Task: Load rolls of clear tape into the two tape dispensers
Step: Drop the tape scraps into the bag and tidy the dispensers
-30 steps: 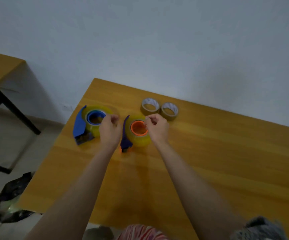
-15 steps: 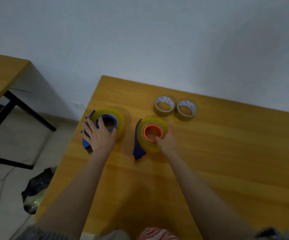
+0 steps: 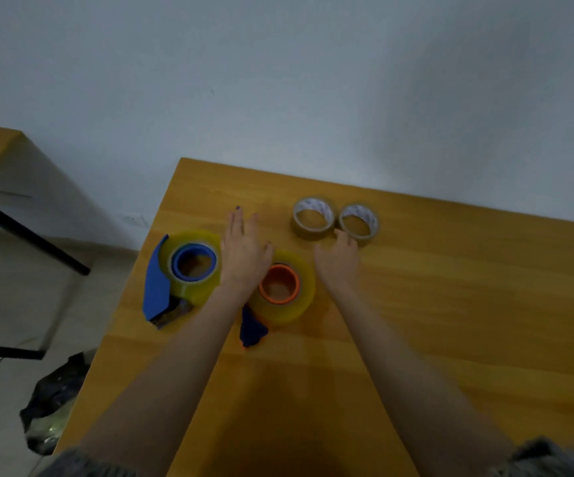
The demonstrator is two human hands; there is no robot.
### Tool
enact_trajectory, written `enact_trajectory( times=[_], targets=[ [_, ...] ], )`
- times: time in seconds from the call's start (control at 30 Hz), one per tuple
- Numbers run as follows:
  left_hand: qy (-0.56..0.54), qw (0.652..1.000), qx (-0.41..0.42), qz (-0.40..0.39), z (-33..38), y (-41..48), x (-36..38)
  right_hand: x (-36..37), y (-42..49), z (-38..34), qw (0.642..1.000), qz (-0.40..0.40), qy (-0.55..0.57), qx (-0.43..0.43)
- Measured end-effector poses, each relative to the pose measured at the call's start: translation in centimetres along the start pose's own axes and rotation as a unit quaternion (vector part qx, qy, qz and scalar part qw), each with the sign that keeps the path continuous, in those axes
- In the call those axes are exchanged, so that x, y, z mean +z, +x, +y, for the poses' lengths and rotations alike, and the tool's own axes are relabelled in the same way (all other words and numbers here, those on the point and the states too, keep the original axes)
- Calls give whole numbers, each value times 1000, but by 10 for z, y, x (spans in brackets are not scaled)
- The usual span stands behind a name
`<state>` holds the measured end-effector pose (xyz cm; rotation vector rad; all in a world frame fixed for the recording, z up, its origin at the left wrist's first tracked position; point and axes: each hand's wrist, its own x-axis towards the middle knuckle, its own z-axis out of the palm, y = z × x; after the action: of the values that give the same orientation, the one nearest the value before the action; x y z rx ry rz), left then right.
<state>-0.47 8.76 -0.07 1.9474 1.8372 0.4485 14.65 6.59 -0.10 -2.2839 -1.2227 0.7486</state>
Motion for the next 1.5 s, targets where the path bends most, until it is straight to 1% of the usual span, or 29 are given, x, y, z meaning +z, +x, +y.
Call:
enact_trajectory(
  times=[0.07, 0.13, 0.2, 0.27, 0.3, 0.33, 0.4, 0.47, 0.57, 0.67, 0.73, 0.83, 0.93, 1.07, 1.23, 1.37, 1.5],
  targets=[
    [-10, 995, 62, -73, 22, 21, 14, -12, 25, 7, 996, -8, -82, -29],
    [11, 982, 130, -134, 40, 36, 28, -18, 45, 20, 983, -41, -176, -36],
    [59, 967, 154, -194, 53, 44, 40, -20, 56, 31, 972, -54, -228, -33],
    [127, 948, 161, -244, 63, 49, 48, -23, 59, 33, 968, -48, -244, -29],
    [157, 939, 165, -256, 65, 51, 51, -26, 58, 33, 968, -44, -247, -28],
    [182, 934, 170, -257, 67, 53, 54, -29, 56, 33, 968, -37, -247, -30],
    [205, 937, 182, -219, 68, 52, 56, -34, 51, 37, 965, -27, -260, -35],
    [193, 946, 185, -185, 71, 50, 54, -39, 43, 44, 959, -26, -281, -32],
    [174, 948, 194, -185, 78, 38, 54, -48, 31, 59, 952, -32, -302, -23],
    [138, 947, 238, -168, 91, 20, 61, -61, 20, 75, 952, -19, -300, -49],
    [122, 945, 263, -151, 111, 8, 63, -78, 15, 84, 960, 12, -274, -63],
    [115, 946, 276, -123, 148, -8, 67, -112, 10, 102, 964, 61, -251, -68],
    [112, 945, 292, -98, 190, -22, 76, -153, 9, 128, 963, 84, -243, -76],
    [124, 949, 278, -78, 242, -49, 98, -205, 7, 174, 960, 84, -252, -85],
    [126, 964, 216, -88, 310, -77, 134, -258, 13, 246, 957, 69, -260, -111],
    [141, 963, 204, -107, 348, -99, 158, -290, 20, 288, 960, 52, -256, -97],
    [142, 963, 209, -97, 384, -102, 186, -325, 42, 319, 959, 68, -259, -93]
  ],
)
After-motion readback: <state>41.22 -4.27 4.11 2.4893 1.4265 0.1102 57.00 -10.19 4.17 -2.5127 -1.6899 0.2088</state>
